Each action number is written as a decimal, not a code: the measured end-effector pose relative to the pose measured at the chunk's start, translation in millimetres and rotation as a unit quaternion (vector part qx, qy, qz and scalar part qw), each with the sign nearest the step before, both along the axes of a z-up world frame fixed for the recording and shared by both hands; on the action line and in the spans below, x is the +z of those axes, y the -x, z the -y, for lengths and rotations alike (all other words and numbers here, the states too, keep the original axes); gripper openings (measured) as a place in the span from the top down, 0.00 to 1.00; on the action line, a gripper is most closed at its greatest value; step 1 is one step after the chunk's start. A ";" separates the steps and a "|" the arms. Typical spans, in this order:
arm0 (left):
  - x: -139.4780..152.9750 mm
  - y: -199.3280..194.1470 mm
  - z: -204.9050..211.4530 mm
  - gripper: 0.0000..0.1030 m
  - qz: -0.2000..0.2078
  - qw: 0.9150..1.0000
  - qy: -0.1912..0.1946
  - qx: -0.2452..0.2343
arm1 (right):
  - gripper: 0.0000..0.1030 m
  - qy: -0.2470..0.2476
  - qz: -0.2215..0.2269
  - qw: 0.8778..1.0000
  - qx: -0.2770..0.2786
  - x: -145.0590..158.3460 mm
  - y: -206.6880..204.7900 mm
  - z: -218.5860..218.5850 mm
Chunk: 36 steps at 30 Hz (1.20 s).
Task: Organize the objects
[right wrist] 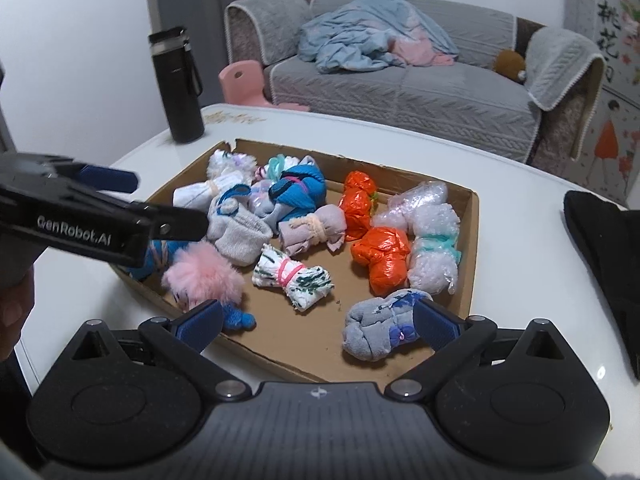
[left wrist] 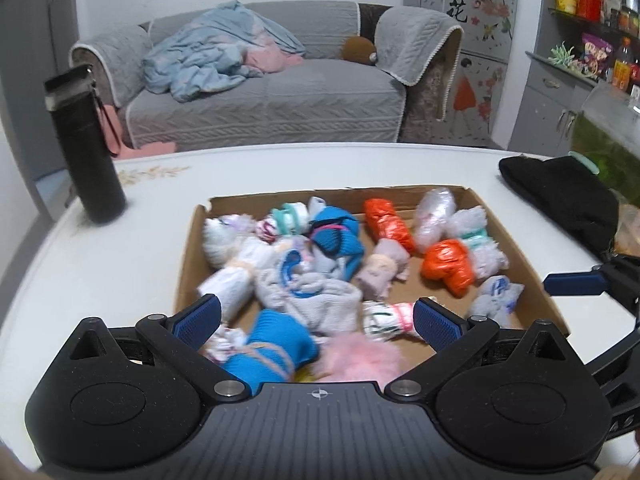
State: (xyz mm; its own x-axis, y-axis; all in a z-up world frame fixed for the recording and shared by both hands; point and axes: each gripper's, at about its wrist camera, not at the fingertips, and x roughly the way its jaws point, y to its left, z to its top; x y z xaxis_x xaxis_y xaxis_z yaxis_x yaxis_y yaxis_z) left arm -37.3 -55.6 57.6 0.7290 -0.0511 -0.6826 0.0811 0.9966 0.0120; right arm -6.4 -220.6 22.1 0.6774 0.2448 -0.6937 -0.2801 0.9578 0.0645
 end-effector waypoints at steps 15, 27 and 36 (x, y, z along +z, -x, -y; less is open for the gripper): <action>12.1 12.5 -3.5 0.01 0.047 0.996 -0.081 0.014 | 0.01 0.001 0.005 1.000 -0.004 2.6 -0.2 -20.0; 13.6 12.2 3.8 0.01 0.039 0.996 -0.078 -0.016 | 0.01 0.003 0.004 1.000 -0.006 2.4 -1.7 -22.0; 11.8 10.2 2.5 0.01 0.028 0.998 -0.058 -0.026 | 0.01 0.003 0.001 1.000 -0.008 0.3 -2.4 -24.9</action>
